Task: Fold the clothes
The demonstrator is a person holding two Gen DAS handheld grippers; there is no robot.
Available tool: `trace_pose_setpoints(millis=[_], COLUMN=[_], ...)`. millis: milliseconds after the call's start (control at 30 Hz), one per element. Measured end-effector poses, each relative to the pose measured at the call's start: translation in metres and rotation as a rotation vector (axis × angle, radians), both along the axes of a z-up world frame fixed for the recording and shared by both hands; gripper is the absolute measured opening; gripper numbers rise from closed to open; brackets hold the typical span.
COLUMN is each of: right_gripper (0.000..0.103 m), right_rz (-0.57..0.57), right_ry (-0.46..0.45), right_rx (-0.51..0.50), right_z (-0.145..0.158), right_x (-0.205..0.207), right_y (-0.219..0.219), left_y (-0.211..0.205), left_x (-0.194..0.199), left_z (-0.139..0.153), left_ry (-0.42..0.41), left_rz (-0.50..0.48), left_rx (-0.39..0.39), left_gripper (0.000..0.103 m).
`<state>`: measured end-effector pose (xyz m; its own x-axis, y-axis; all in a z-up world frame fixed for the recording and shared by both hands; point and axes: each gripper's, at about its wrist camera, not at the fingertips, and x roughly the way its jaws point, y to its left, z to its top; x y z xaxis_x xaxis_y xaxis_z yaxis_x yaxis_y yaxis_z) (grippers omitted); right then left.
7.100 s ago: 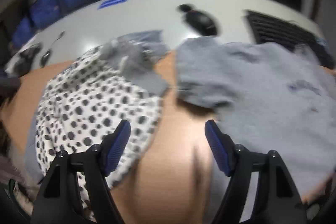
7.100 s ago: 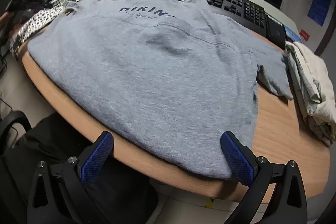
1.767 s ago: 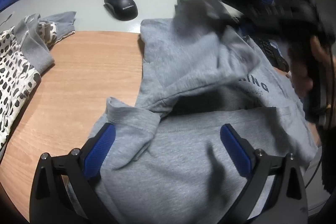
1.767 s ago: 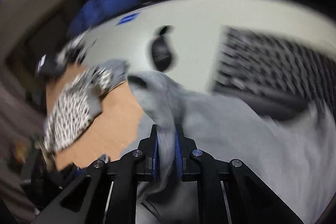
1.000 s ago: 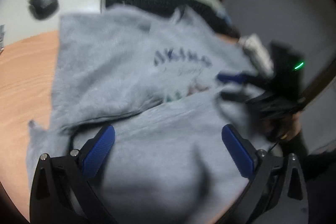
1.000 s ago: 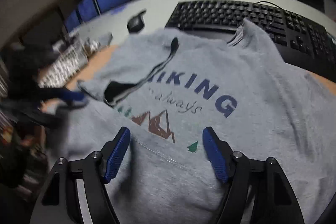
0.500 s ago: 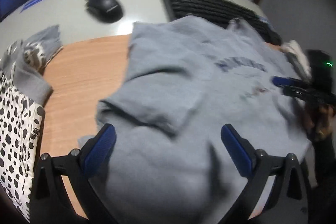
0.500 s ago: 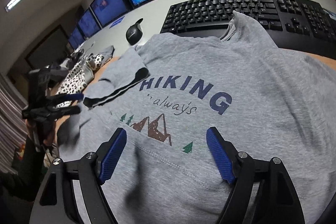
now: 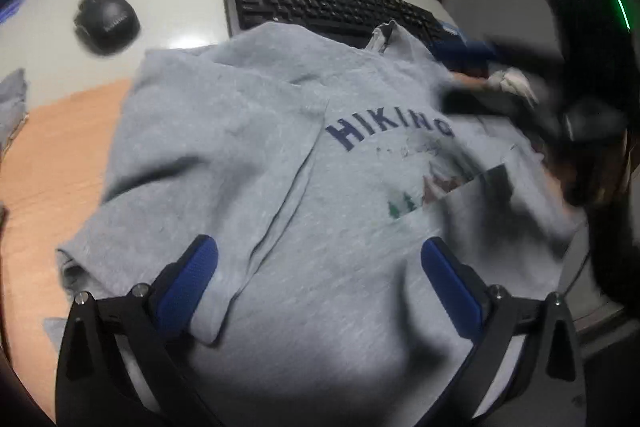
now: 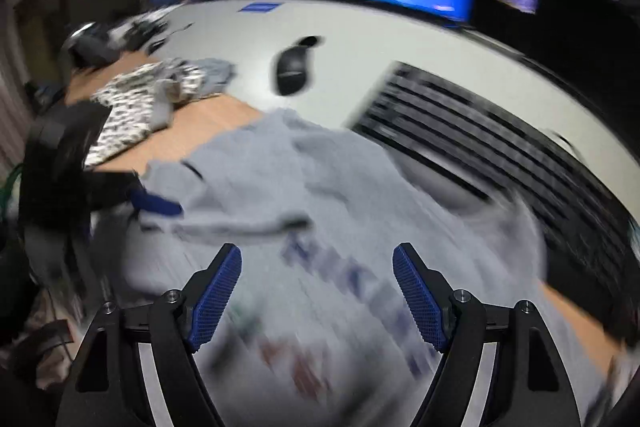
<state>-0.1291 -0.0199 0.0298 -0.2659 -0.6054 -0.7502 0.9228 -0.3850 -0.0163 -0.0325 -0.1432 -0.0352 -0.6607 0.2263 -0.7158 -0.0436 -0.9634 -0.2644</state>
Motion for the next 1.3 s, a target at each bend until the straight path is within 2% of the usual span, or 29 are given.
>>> trace_pose_setpoints(millis=[33, 200, 267, 300, 400, 433, 500, 533, 600, 700, 767, 867, 900, 967, 1067, 1133, 1300], right_gripper=[0.079, 0.079, 0.079, 0.084, 0.084, 0.084, 0.080, 0.080, 0.081, 0.081, 0.081, 0.081, 0.081, 0.081, 0.083, 0.083, 0.083], right_rz=[0.024, 0.014, 0.003, -0.011, -0.179, -0.230, -0.241, -0.254, -0.206, -0.058, -0.084, -0.166, -0.200, -0.321, -0.513, -0.653, -0.798], right_ry=[-0.012, 0.097, 0.219, 0.270, 0.313, 0.304, 0.155, 0.128, 0.122, -0.029, -0.039, 0.065, 0.072, 0.044, -0.032, -0.058, -0.125], right_rx=[0.009, 0.151, 0.218, 0.244, 0.269, 0.274, 0.206, 0.141, 0.056, 0.050, 0.095, 0.139, 0.111, 0.013, -0.090, -0.098, -0.132], right_z=[-0.001, -0.036, -0.052, -0.058, -0.056, -0.056, -0.049, -0.040, -0.024, -0.025, -0.036, -0.040, -0.036, -0.023, -0.017, -0.019, -0.032], right_x=[-0.004, -0.013, -0.014, -0.016, -0.055, -0.071, -0.086, -0.083, -0.065, -0.039, -0.029, -0.014, -0.013, -0.017, -0.024, -0.030, -0.028], right_y=[-0.020, -0.103, -0.121, -0.129, -0.128, -0.123, -0.108, -0.094, -0.071, -0.038, -0.010, 0.050, 0.079, 0.152, 0.244, 0.293, 0.355], left_y=[-0.001, -0.015, -0.016, -0.014, -0.007, -0.004, 0.002, 0.003, 0.002, -0.004, -0.004, 0.005, 0.011, 0.033, 0.064, 0.084, 0.145], left_x=[0.002, 0.008, 0.009, 0.010, 0.015, 0.015, 0.016, 0.018, 0.020, 0.020, 0.020, 0.025, 0.029, 0.032, 0.013, -0.021, -0.111], left_z=[0.001, 0.004, 0.004, 0.005, 0.005, 0.005, 0.006, 0.006, 0.008, 0.009, 0.011, 0.023, 0.032, 0.053, 0.070, 0.073, 0.060], left_ry=[0.013, 0.038, 0.037, 0.034, 0.026, 0.024, 0.026, 0.028, 0.029, 0.028, 0.011, -0.030, -0.017, 0.023, 0.053, 0.047, -0.022], left_rz=[0.002, 0.010, 0.028, 0.029, 0.037, 0.034, 0.036, 0.036, 0.032, 0.036, 0.049, 0.049, 0.025, -0.036, -0.110, -0.140, -0.241], left_rx=[0.009, 0.108, 0.115, 0.107, 0.053, 0.030, 0.004, 0.005, 0.020, 0.074, 0.088, 0.073, 0.078, 0.045, -0.042, -0.082, -0.151], left_gripper=[0.102, 0.102, 0.102, 0.102, 0.102, 0.102, 0.102, 0.102, 0.102, 0.102, 0.102, 0.102, 0.102, 0.102, 0.102, 0.102, 0.102])
